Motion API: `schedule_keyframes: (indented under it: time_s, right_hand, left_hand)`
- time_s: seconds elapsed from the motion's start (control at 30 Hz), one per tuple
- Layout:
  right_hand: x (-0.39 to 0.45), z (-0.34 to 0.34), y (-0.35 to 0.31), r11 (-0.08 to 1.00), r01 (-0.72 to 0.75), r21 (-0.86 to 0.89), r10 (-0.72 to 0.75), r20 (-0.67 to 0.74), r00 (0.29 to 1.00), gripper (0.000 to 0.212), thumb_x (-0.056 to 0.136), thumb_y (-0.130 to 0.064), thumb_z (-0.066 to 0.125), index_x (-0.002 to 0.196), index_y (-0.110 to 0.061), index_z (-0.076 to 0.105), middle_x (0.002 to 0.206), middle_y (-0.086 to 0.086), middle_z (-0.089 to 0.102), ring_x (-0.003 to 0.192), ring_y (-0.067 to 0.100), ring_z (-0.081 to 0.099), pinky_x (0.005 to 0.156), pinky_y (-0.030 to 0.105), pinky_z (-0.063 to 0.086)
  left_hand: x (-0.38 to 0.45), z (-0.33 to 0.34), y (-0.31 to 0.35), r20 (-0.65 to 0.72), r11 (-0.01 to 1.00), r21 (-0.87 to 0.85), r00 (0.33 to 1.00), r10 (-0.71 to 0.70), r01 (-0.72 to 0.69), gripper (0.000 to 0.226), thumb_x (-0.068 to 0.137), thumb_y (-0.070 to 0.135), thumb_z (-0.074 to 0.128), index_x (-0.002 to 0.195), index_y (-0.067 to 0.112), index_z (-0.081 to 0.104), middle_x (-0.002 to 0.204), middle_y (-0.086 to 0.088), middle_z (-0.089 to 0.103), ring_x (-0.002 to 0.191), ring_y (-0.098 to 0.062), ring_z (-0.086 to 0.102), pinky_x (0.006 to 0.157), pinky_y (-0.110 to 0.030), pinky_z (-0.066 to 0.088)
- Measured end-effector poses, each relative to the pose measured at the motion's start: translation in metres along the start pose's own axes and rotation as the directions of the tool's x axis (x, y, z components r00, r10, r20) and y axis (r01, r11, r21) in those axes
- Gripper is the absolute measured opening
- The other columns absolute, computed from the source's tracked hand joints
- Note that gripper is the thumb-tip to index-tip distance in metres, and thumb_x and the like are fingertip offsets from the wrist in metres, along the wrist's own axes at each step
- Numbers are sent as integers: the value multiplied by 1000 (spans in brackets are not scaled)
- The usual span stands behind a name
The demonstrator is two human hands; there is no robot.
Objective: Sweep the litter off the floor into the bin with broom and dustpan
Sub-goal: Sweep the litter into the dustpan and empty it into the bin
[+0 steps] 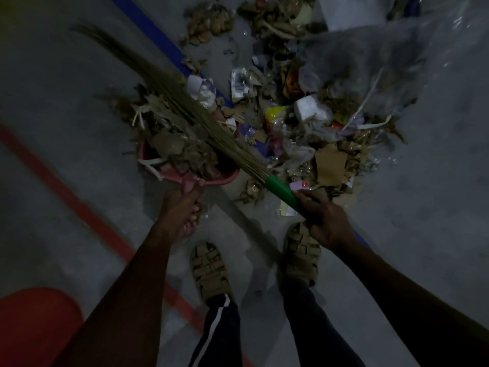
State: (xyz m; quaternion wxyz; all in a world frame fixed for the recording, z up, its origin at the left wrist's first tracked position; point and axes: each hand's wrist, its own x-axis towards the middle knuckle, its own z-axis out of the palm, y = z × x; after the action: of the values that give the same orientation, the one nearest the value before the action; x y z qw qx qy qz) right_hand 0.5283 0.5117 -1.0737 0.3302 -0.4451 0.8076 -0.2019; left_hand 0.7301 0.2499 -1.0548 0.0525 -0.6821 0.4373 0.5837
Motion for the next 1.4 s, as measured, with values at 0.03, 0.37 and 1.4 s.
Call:
schedule_keyframes:
  time_s: [0.03,0.37,1.4]
  right_hand:
    - [-3,-11,-11,1000,5,6,-5,-26,1000,82,61,-6,61,141,-24,50,138,6,57,96,37,67,71,37,55]
    - [-56,-130,-150,1000,16,3,-16,-86,996,88,62,2,69,144,-24,51,141,4,55,98,34,66,63,40,58]
    - [-219,-328,-469,804,570,-166,-514,285,809,82,76,-13,52,153,-28,27,154,10,38,116,41,57,73,39,55]
  left_hand:
    - [-11,-6,10,-2,1000,-13,1000,19,-19,52,84,60,72,69,13,54,50,0,46,34,-10,37,40,-16,31]
    - [-173,-85,99,-53,992,-47,992,113,-116,49,90,49,71,69,9,52,46,-1,46,33,-14,40,38,-17,30]
    - [-576,-293,29,-285,804,-569,958,9,-177,55,80,65,73,66,19,47,53,2,42,38,-9,34,46,-14,24]
